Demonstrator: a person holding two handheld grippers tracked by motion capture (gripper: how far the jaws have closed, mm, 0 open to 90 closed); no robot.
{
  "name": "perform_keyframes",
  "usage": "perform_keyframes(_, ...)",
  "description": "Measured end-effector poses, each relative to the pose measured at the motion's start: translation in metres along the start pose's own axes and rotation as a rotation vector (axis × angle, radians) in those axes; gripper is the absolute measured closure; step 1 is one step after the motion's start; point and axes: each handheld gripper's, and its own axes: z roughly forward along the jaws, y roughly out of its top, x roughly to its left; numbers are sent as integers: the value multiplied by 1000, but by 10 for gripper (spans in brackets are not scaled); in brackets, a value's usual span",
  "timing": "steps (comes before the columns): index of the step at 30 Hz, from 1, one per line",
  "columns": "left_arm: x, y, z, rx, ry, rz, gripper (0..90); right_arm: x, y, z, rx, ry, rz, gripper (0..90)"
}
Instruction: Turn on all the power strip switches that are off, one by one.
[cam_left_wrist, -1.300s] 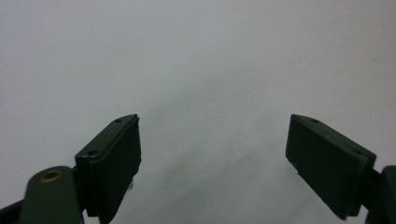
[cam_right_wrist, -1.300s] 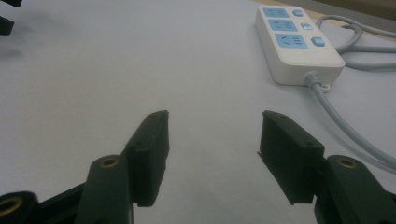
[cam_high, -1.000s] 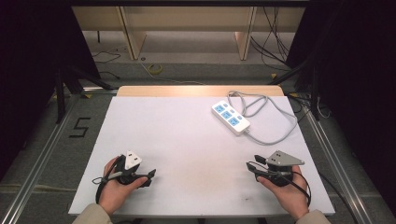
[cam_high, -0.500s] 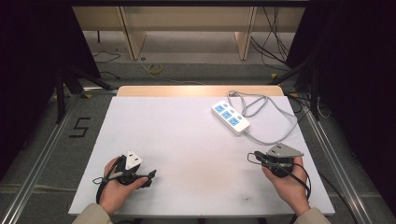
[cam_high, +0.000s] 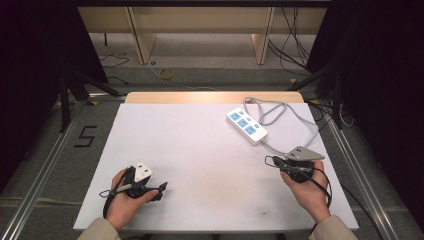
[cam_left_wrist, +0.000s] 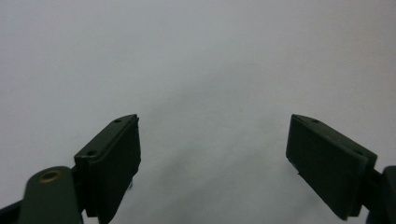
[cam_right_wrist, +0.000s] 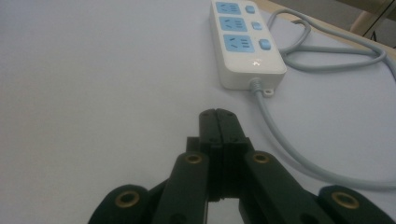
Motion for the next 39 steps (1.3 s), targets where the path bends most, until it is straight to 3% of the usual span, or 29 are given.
perform_keyframes(18,-2,0,1,-2,-7,6,178,-15,27,26,58,-12,-2,900)
perform_keyframes(39,-2,0,0,-2,-6,10,179,-38,59,55,69,-34,16,900)
